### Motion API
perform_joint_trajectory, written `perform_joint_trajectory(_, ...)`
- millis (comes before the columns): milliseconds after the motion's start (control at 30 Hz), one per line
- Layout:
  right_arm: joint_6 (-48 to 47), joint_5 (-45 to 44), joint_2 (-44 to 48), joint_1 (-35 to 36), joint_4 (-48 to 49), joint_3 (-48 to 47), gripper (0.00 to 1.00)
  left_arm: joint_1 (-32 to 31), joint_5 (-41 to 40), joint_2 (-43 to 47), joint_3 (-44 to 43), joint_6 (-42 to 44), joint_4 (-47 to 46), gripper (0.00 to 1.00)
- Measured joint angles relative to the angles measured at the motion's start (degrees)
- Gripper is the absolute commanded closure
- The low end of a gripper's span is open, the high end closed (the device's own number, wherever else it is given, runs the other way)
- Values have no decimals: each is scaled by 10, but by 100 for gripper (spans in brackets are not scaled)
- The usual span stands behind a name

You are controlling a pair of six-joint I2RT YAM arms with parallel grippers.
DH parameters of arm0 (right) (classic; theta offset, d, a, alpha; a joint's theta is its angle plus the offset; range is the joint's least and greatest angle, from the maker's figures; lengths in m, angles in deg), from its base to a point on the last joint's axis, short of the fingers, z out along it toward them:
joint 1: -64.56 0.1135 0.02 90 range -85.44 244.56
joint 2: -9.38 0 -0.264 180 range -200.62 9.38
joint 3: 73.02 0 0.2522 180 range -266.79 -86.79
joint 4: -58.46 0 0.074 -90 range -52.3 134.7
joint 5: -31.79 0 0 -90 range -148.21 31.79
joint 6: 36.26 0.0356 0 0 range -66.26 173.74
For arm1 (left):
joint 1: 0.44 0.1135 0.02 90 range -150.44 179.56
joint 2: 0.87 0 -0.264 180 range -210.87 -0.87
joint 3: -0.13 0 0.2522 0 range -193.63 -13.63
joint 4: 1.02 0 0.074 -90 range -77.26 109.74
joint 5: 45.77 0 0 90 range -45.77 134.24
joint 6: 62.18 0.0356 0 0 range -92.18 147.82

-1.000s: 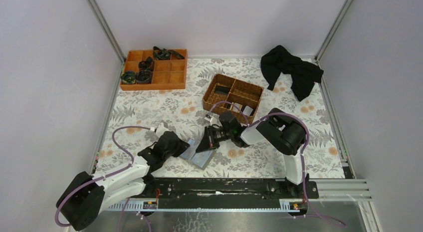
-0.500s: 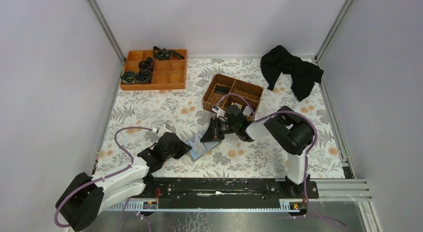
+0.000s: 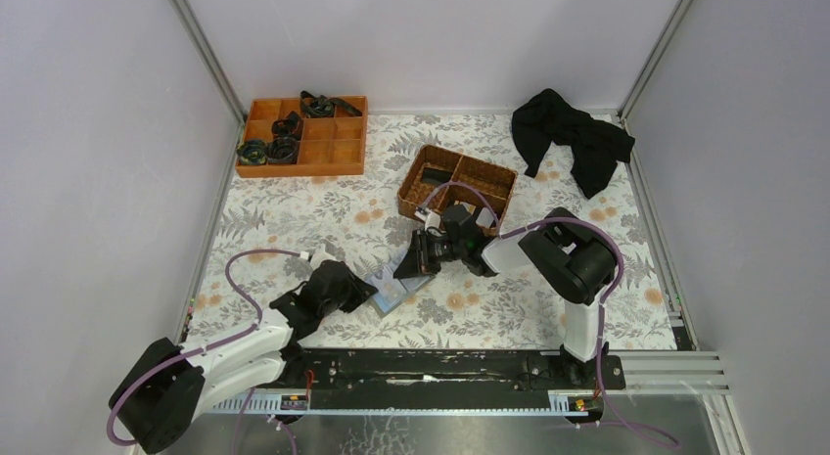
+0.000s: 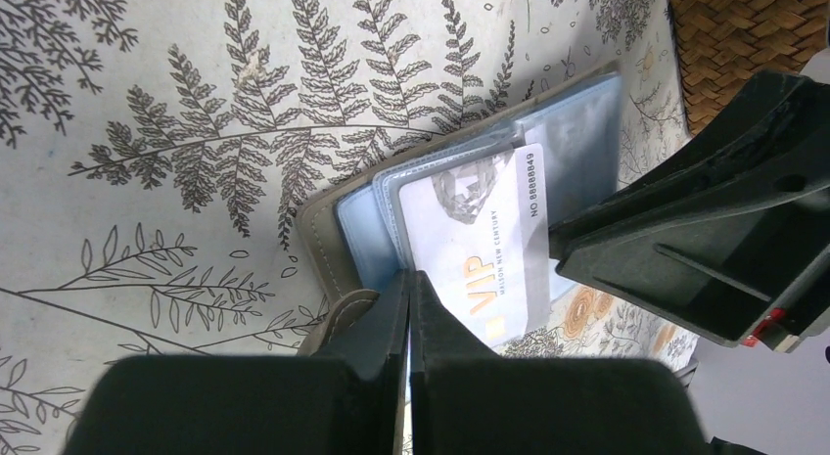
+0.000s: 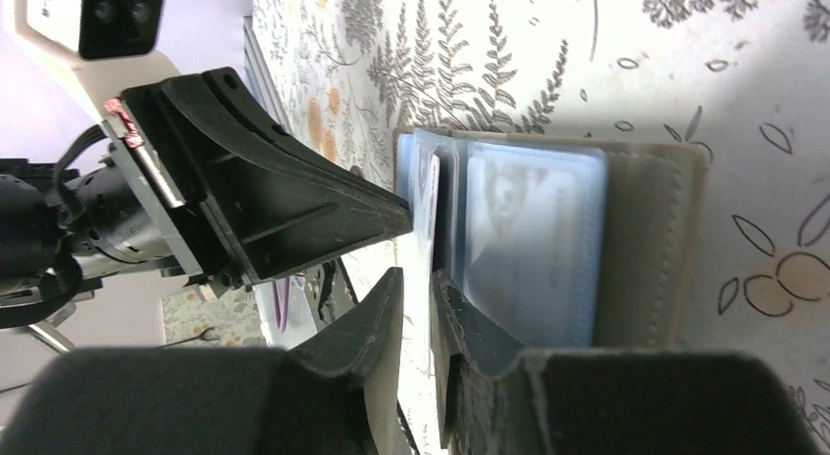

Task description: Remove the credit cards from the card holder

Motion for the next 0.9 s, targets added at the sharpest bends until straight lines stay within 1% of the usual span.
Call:
perform_joint_trajectory(133, -30, -2, 1, 3, -45, -9, 76, 0, 2, -7, 1, 0, -9, 100)
perform_joint_trajectory(267, -75, -19, 1, 23, -111, -42, 75, 0, 4, -19, 1, 0, -23, 100)
perform_joint_trajectory(300, -84, -23, 1, 29, -121, -49, 76, 0, 5, -23, 1, 0, -25, 100)
perform_joint_trajectory(333, -91, -28, 1, 34, -129, -55, 80, 0, 6, -26, 1, 0, -27, 100)
perform_joint_trajectory(400, -101, -35, 1, 38, -139, -62, 93, 0, 6, -28, 1, 0, -30, 100)
perform_joint_trajectory(433, -104, -39, 1, 38, -140, -62, 98, 0, 7, -29, 1, 0, -31, 100)
perform_joint_trajectory(467, -105, -42, 1, 38, -141, -62, 100, 0, 7, -29, 1, 0, -31, 100)
perform_joint_trajectory(533, -105, -44, 1, 38, -143, -62, 99, 0, 7, -28, 1, 0, -31, 100)
perform_joint_trajectory(633, -109, -46, 1, 38, -150, -65, 89, 0, 7, -22, 1, 1, -31, 100)
perform_joint_trajectory(733, -116, -50, 2, 39, -164, -71, 75, 0, 7, -21, 2, 1, -30, 100)
perform_joint_trajectory(767, -119, -51, 3, 39, -168, -73, 73, 0, 7, -21, 2, 1, -31, 100)
perform_joint_trajectory(800, -122, -50, 4, 39, -172, -73, 73, 0, 7, -22, 2, 2, -31, 100)
perform_joint_trajectory(900, -124, -49, 5, 40, -177, -73, 85, 0, 8, -26, 2, 1, -36, 100)
